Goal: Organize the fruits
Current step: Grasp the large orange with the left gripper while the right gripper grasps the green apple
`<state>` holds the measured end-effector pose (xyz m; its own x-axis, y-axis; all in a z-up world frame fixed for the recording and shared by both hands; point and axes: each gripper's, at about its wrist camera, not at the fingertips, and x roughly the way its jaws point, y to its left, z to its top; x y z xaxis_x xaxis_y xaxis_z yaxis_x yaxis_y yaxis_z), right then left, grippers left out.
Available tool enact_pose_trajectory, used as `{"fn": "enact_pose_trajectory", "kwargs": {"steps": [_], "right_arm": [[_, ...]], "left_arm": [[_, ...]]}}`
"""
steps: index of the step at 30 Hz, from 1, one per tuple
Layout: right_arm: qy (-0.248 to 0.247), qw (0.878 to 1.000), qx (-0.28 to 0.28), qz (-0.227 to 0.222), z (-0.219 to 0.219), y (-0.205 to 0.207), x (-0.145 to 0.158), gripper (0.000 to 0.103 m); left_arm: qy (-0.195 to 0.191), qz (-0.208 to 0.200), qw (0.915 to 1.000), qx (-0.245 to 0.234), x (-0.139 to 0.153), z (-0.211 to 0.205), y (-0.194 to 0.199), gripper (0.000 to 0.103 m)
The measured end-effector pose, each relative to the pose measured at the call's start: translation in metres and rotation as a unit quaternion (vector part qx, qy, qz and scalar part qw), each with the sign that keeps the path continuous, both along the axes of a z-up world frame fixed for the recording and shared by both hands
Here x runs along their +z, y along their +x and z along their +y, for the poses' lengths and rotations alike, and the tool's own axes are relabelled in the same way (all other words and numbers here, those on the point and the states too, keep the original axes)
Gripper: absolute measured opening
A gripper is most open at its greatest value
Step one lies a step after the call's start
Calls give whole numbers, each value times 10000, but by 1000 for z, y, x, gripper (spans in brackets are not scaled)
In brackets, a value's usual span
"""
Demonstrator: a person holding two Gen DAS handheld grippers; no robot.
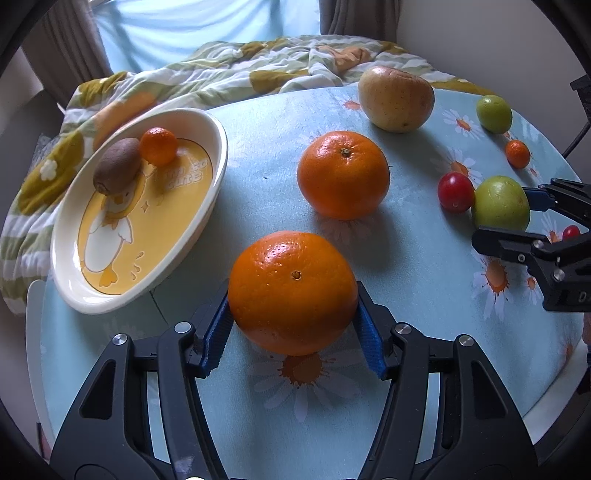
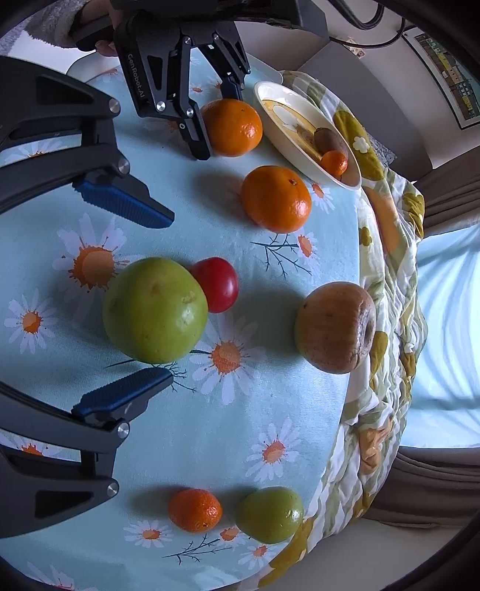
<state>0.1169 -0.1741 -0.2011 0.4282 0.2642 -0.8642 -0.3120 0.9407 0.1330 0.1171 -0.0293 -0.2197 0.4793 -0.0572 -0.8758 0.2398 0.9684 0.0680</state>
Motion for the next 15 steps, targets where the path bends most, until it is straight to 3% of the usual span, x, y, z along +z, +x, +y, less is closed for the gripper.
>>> {"fn": "enact_pose_trajectory", "kwargs": {"steps": [4, 15], "right_arm": [[-119, 9999, -79, -67, -2, 2, -1, 50], [118, 9997, -60, -210, -3, -10, 24, 50]], "left_arm": [[30, -26, 10000, -8, 2, 0, -9, 65], [-76, -182, 9996, 194, 32, 0, -30, 65]]}}
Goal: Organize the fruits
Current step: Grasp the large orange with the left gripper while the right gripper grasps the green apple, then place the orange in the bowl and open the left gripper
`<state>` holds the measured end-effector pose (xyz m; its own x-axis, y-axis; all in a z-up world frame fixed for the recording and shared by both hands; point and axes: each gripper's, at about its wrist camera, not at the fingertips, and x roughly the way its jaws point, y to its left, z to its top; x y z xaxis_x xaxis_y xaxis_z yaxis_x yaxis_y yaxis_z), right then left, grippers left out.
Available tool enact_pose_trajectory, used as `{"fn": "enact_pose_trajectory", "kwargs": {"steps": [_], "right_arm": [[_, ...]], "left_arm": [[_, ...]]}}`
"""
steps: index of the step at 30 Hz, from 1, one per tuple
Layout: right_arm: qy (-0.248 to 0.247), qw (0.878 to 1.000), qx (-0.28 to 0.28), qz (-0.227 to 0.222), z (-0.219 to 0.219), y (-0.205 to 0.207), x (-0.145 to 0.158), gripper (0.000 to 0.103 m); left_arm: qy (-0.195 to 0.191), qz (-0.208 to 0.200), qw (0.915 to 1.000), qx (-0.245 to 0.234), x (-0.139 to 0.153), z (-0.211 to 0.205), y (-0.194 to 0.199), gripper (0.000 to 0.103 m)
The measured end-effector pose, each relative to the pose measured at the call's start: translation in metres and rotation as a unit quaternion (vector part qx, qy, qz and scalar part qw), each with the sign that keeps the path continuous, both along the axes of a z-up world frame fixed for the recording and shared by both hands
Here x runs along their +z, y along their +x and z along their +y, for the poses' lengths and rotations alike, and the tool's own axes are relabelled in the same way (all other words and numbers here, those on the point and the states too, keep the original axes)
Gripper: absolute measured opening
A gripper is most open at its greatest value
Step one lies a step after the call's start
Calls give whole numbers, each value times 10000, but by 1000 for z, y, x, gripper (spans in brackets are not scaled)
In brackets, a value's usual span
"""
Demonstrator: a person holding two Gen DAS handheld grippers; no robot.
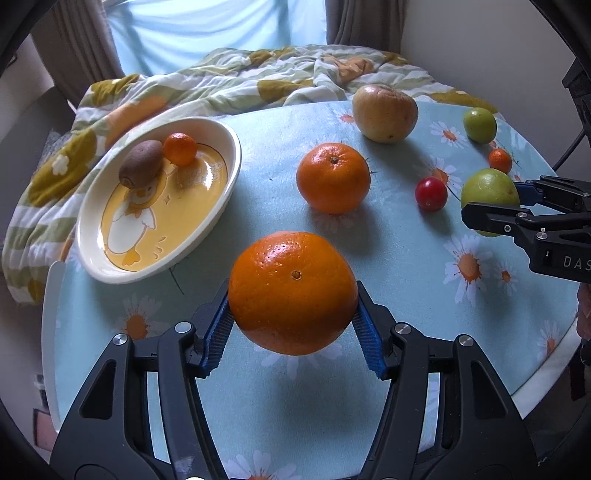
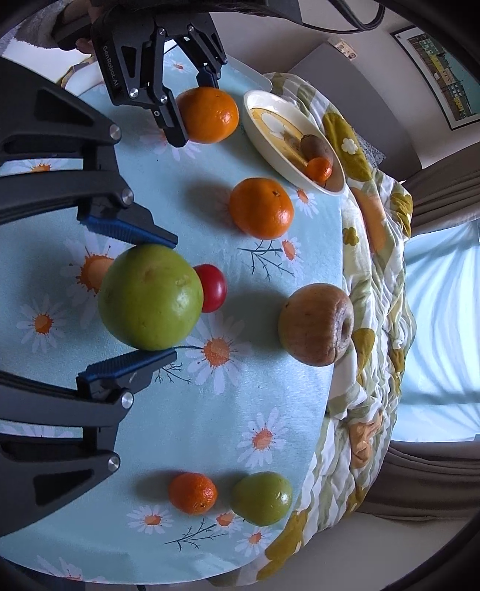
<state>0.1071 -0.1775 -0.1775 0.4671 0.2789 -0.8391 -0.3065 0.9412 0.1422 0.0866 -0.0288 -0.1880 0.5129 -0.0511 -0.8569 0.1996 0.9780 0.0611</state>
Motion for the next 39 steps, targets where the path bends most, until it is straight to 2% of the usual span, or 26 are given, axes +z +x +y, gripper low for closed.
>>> {"fn": "enact_pose_trajectory", "kwargs": {"steps": [9, 18, 28, 39], "right_arm": [[122, 9992, 337, -175, 18, -10, 46, 50], [248, 9963, 742, -357, 64, -7, 80, 50], [328, 9972, 617, -274, 128, 13, 82, 50], [328, 9993, 73, -140, 176, 56, 69, 50]], "left_arm": [[-102, -239, 9991, 338, 46, 11, -15, 65], [-65, -484, 9971, 579, 75, 54, -19, 65], [-9, -397, 9983, 422, 74, 123, 23, 65], [-54, -57, 10000, -18, 40, 175, 85, 65]]}}
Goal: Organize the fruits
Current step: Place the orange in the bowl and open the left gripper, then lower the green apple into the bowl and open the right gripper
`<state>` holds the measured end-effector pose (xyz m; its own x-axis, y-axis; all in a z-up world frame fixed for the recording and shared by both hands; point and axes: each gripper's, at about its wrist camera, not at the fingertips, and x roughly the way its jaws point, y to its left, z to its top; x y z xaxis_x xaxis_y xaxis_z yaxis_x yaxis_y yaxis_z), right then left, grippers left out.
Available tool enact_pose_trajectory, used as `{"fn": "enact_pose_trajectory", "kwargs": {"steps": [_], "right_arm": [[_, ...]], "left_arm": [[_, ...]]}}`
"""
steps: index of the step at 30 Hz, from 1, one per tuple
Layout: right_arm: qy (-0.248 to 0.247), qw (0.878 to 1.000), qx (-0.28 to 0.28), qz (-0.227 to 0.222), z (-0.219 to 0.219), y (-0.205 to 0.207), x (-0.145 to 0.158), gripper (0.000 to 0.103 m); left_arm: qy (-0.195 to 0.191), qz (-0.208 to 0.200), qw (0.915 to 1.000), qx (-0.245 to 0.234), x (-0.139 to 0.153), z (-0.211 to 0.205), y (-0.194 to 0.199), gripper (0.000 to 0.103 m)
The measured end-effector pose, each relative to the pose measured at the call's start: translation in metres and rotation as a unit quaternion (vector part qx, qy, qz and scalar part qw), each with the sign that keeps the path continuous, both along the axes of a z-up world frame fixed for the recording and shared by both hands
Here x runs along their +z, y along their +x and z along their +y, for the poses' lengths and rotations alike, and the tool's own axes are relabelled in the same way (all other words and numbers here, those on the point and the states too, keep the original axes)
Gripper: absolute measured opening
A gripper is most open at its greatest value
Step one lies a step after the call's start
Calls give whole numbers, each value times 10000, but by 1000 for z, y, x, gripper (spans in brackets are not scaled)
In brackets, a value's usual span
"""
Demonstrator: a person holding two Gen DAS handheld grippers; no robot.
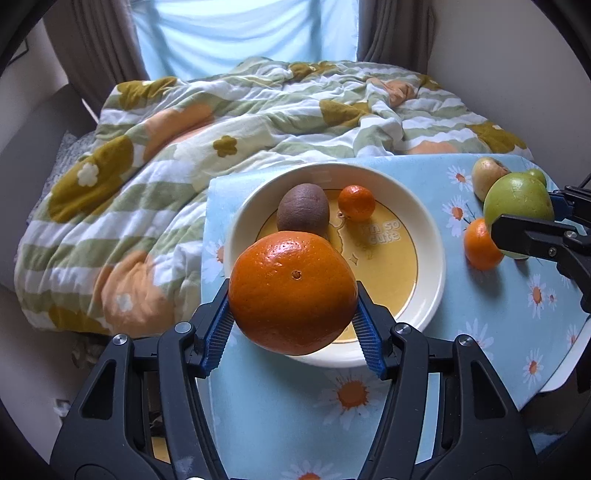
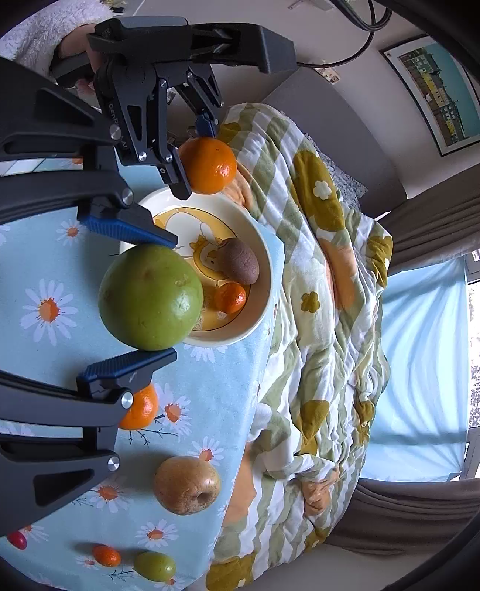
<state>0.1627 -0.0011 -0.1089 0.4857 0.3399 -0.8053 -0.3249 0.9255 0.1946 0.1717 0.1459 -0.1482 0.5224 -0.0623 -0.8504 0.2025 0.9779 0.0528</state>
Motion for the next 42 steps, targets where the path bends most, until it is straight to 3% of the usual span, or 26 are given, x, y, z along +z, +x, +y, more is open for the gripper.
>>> {"fn": "enact_pose_trajectory", "kwargs": {"steps": [9, 17, 18, 19, 20, 31, 42], "right_arm": [[-9, 9992, -394, 96, 13, 25, -18, 50], [-49, 9980, -628, 112, 12, 30, -23, 50], [-60, 9978, -649, 108, 11, 30, -23, 50], [-66, 9977, -669, 103, 11, 30, -22, 50], [-69, 9976, -685, 95, 10, 30, -21, 50], [-91, 9980, -615, 55, 6, 31, -18, 50], [-122, 9995, -197, 195, 26, 43, -36, 50]], "left_arm": [[-97, 361, 9991, -214, -34, 15, 35, 65], [-65, 471, 9977, -477, -43, 11, 45, 67], [-34, 408, 9980, -488, -40, 10, 43, 71], [4, 309, 9982, -512, -36, 10, 40, 93], [39, 199, 9983, -548, -31, 9, 38, 103], [-161, 46, 9984, -543, -1, 12, 23, 103], [-248, 289, 9981, -476, -3, 13, -8, 103]]}}
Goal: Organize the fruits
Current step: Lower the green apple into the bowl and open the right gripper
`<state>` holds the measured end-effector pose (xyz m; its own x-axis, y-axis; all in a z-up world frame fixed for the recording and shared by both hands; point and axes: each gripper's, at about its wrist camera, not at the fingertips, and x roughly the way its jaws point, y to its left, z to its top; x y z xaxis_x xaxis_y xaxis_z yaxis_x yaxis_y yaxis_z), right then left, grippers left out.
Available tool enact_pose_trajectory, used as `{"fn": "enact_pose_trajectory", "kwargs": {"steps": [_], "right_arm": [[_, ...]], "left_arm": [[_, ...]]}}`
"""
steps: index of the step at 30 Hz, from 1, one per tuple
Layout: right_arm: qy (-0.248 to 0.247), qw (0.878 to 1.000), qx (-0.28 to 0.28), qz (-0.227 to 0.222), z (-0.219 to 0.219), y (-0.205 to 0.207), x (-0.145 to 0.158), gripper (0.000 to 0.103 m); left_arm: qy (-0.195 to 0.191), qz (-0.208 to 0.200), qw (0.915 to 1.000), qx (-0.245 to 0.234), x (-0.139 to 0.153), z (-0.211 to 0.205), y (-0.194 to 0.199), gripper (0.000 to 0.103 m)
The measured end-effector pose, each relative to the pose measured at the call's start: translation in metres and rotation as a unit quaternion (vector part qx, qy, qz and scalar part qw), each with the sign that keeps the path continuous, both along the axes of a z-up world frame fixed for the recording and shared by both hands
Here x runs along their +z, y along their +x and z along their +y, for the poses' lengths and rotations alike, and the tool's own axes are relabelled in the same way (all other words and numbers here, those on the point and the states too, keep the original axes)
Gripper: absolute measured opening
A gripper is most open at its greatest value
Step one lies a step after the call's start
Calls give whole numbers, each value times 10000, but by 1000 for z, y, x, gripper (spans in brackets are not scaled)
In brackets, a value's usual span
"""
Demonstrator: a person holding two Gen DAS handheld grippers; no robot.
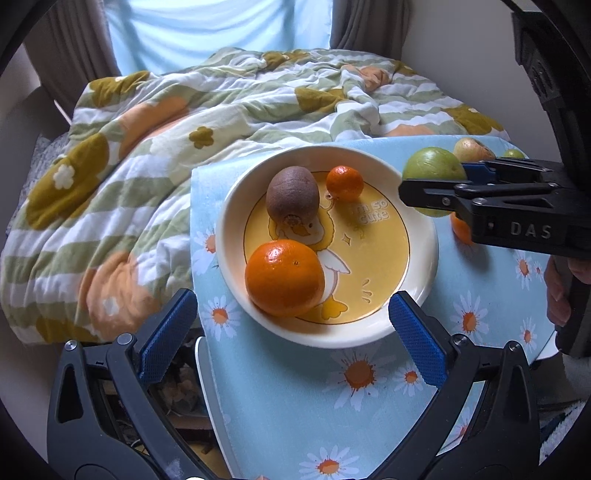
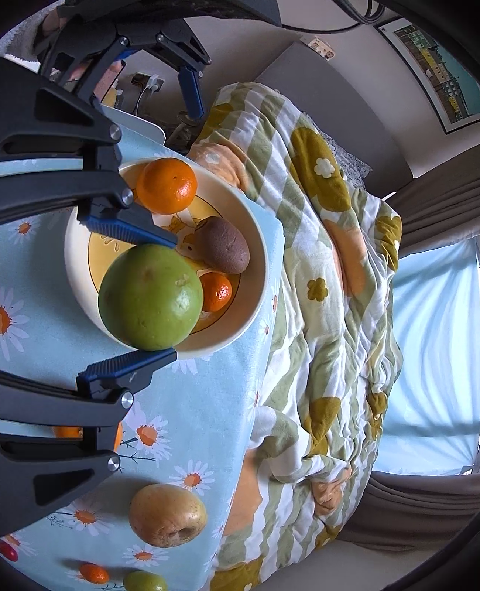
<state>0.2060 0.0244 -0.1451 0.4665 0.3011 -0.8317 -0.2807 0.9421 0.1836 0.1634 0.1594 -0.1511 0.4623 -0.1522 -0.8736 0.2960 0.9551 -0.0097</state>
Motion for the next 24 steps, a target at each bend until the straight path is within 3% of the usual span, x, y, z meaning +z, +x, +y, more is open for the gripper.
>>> {"fn": "enact_pose_trajectory", "kwargs": {"steps": [9, 15, 16, 19, 24], "right_arm": [[-38, 9998, 178, 20, 18, 11, -31, 50], [-284, 9992, 231, -145, 26, 10, -34, 50], [-286, 9990, 275, -200, 27, 9, -34, 53], [-148, 9987, 282, -392, 27, 6, -26, 100], [-117, 9985, 130, -522, 23, 7, -19, 102]], "left_arm": [[35, 186, 9998, -66, -17, -2, -11, 103], [1, 275, 9995, -169, -21, -6, -12, 103], [-2, 281, 9995, -173, -21, -7, -11, 103], [-6, 275, 9995, -145, -19, -6, -11, 103], [-63, 291, 9996, -13, -15, -1, -16, 103]]}}
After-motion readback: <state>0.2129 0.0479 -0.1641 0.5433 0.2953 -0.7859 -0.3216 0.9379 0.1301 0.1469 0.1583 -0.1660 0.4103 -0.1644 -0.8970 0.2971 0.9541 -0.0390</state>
